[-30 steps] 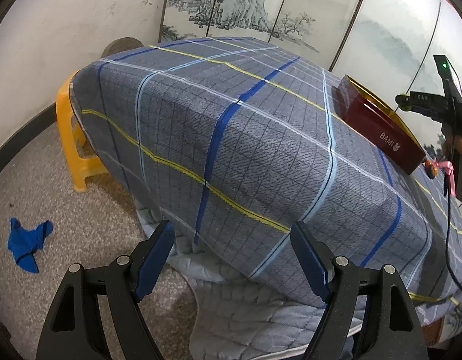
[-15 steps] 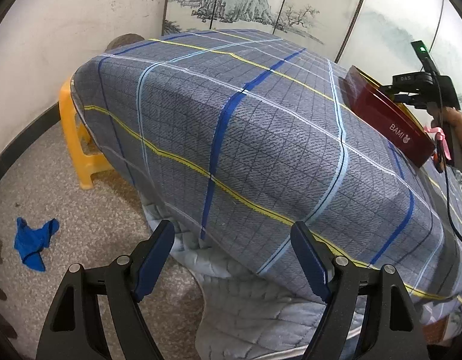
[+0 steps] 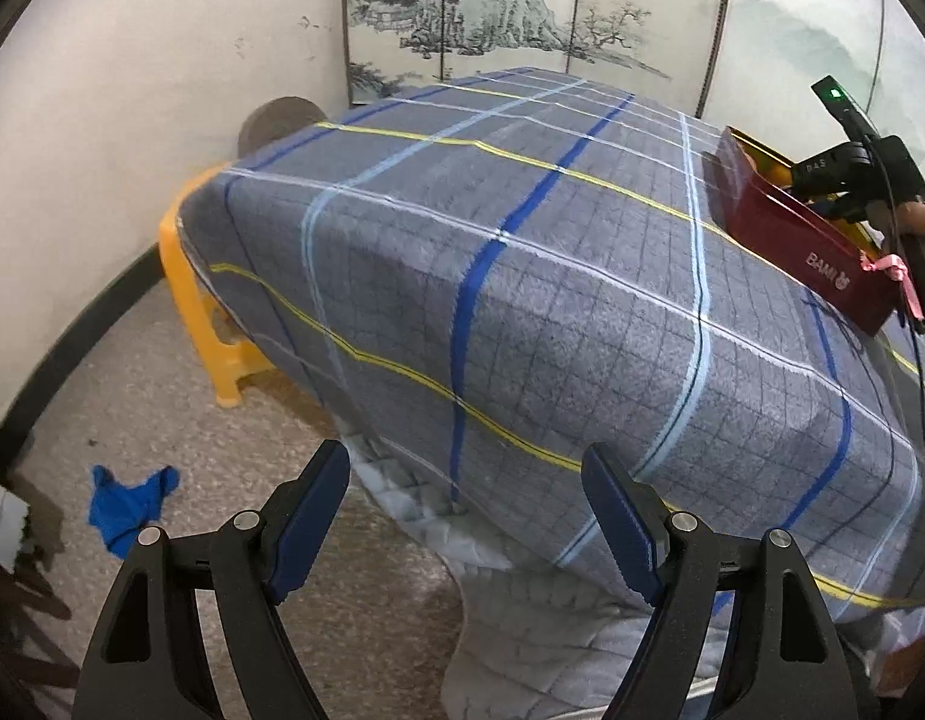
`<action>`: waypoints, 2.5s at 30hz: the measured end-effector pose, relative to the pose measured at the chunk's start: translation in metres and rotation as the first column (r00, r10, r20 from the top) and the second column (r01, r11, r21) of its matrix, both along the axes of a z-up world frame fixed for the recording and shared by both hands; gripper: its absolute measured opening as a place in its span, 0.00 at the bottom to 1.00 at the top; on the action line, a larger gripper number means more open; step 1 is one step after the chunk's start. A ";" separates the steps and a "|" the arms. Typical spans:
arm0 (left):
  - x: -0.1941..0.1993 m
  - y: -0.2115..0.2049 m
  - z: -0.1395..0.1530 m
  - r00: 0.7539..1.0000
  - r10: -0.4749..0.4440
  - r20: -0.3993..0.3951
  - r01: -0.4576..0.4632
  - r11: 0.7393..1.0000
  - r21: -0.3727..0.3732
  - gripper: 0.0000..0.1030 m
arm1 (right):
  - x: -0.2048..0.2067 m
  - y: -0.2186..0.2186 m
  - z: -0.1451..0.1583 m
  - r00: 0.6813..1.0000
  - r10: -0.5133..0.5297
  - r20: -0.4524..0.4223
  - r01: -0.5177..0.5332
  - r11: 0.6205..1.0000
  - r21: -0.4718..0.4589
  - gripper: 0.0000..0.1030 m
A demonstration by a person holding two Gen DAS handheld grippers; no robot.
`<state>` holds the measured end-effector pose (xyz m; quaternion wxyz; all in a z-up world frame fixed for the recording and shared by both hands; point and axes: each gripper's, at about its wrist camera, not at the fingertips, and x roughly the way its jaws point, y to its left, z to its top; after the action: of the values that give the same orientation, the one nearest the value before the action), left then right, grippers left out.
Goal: Organize fruits
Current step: 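Lower the green tomato into the tin and open the right gripper, then grasp the dark brown round fruit on the cloth with the left gripper, then lift the brown fruit and carry it over the tin with the left gripper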
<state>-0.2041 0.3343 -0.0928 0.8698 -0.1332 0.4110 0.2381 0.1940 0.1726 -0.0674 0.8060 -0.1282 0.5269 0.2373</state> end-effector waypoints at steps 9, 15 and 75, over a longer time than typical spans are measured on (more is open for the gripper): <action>0.002 -0.015 0.020 1.000 0.000 -0.026 0.002 0.996 0.084 0.78 | -0.021 -0.018 0.031 0.994 0.040 0.099 -0.055 0.986 0.155 0.75; 0.017 -0.039 0.050 0.994 -0.099 0.047 0.093 0.990 0.110 0.78 | -0.056 -0.111 0.087 0.932 -0.117 0.344 -0.011 0.937 0.349 0.94; 0.321 -0.385 0.107 0.749 -0.661 0.036 0.613 0.714 0.338 0.37 | -0.029 -0.524 -0.008 0.593 -0.805 0.020 0.629 0.478 0.614 0.99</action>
<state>0.1168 -0.0508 0.0140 0.9370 0.1349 0.3211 -0.0278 0.1647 -0.3516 -0.0757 0.9002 0.3081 0.3076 -0.0106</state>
